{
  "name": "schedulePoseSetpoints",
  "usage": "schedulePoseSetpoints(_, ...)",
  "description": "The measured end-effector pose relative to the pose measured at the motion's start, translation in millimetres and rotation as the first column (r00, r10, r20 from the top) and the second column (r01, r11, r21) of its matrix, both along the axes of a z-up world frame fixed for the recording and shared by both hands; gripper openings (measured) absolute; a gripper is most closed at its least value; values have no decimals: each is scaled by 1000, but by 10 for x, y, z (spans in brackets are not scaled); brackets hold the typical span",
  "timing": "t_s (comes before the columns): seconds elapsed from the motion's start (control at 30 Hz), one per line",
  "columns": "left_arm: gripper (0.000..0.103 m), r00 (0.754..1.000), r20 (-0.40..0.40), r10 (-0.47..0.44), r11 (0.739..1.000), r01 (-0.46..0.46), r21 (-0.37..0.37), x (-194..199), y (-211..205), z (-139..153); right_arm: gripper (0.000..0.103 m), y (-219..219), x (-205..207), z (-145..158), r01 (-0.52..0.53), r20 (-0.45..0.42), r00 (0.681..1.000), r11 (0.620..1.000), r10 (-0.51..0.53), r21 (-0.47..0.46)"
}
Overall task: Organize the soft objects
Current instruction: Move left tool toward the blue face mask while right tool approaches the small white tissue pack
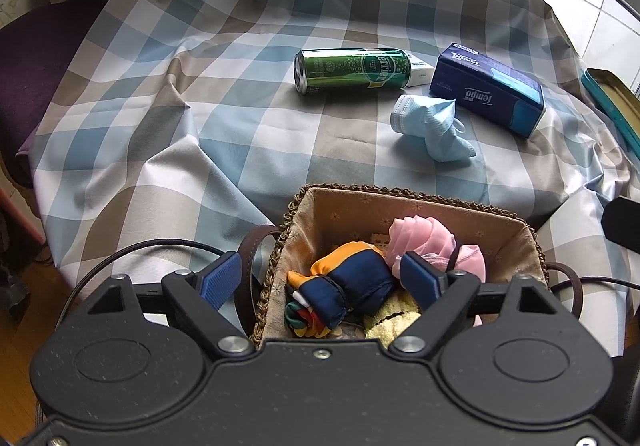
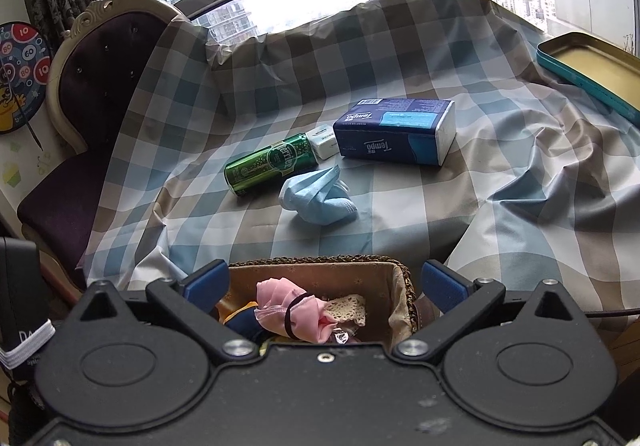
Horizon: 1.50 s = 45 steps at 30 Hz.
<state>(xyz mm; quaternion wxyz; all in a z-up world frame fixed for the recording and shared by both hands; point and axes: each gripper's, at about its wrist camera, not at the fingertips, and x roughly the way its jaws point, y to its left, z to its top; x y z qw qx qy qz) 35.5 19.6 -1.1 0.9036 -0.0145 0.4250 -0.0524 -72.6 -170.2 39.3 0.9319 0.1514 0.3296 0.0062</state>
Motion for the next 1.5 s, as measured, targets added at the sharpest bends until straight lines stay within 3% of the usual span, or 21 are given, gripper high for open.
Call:
schedulePoseSetpoints(0.4, 83, 1000, 3, -22, 999, 21, 32, 331, 38, -18, 103, -62, 483, -49, 11, -18, 1000, 1000, -10, 12)
schedulePoseSetpoints(0.67, 83, 995, 19, -100, 994, 99, 53, 568, -149, 23, 103, -174, 827, -84, 24, -44, 999, 1000, -24, 2)
schedulePoseSetpoints(1.2, 83, 955, 5, -297, 952, 296, 74, 1115, -778, -102, 103, -487, 1538, -84, 59, -71, 996, 998, -60, -16)
schedulePoseSetpoints(1.5, 83, 941, -38, -335, 941, 337, 45, 1434, -1039, -268, 103, -564, 1974, -59, 64, -72, 995, 997, -67, -43)
